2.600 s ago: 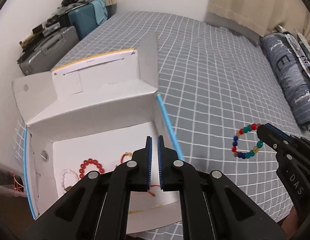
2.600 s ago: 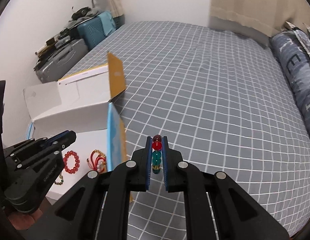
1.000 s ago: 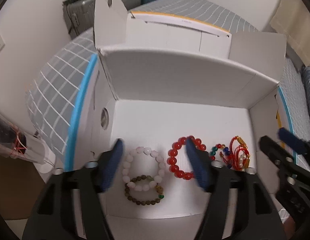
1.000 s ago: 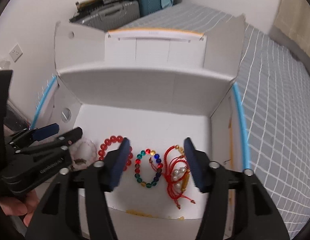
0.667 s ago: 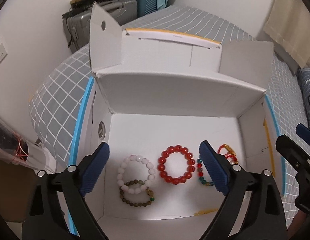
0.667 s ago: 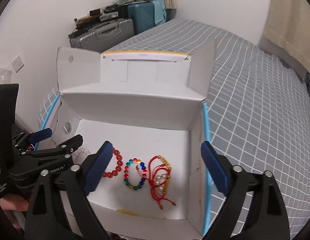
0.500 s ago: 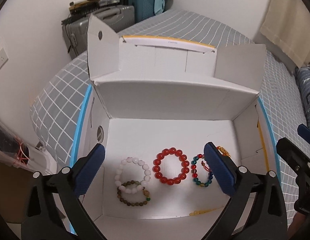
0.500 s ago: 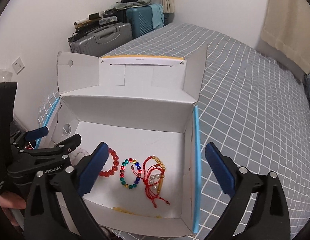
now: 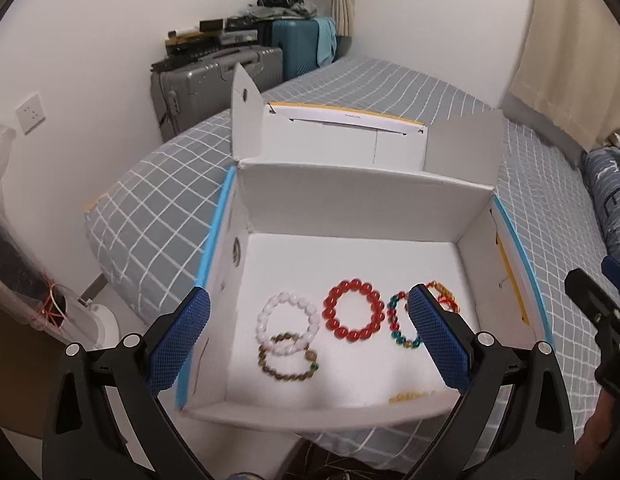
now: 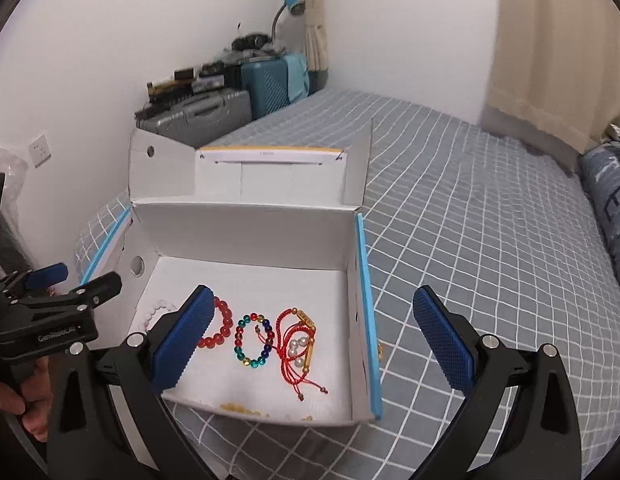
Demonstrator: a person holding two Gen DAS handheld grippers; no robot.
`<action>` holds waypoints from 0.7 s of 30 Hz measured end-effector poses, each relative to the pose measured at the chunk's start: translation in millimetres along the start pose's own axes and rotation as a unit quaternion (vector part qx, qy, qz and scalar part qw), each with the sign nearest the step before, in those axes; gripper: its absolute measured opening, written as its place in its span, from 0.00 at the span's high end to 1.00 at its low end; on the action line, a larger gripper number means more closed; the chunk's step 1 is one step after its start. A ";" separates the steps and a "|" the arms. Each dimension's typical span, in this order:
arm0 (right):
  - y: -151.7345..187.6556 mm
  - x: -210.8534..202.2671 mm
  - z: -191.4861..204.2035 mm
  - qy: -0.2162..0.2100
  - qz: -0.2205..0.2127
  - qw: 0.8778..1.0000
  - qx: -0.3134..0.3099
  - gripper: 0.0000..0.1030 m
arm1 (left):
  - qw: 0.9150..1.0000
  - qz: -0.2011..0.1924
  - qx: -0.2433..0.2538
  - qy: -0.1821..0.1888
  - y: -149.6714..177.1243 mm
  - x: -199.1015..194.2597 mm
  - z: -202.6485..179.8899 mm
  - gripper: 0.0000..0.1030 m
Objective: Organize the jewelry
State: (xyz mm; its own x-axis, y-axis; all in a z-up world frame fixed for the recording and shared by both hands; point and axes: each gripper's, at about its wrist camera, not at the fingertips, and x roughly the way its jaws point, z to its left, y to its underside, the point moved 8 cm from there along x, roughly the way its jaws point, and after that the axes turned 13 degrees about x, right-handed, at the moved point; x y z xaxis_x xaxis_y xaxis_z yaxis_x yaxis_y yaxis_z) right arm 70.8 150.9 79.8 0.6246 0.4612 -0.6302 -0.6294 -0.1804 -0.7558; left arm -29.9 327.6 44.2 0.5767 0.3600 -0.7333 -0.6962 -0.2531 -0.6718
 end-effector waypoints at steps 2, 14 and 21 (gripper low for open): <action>10.5 -9.4 -1.7 0.002 -0.010 1.000 0.003 0.07 | 1.000 -0.009 0.000 -0.008 10.7 -9.9 2.1 0.06; 73.3 -43.6 -10.4 0.002 -0.023 1.000 0.013 0.07 | 0.999 -0.044 0.013 -0.003 70.1 -51.2 -13.8 0.06; 92.3 -40.4 -14.8 0.003 -0.016 1.000 0.017 0.07 | 0.999 -0.044 0.028 -0.004 89.6 -50.6 -23.1 0.06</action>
State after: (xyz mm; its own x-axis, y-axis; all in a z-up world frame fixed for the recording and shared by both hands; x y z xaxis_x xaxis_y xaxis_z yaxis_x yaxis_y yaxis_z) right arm -5.7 102.7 32.8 0.6475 0.4617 -0.6064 -0.6244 -0.1349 -0.7694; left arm -111.6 266.1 18.6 0.6338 0.3855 -0.6706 -0.6654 -0.1702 -0.7268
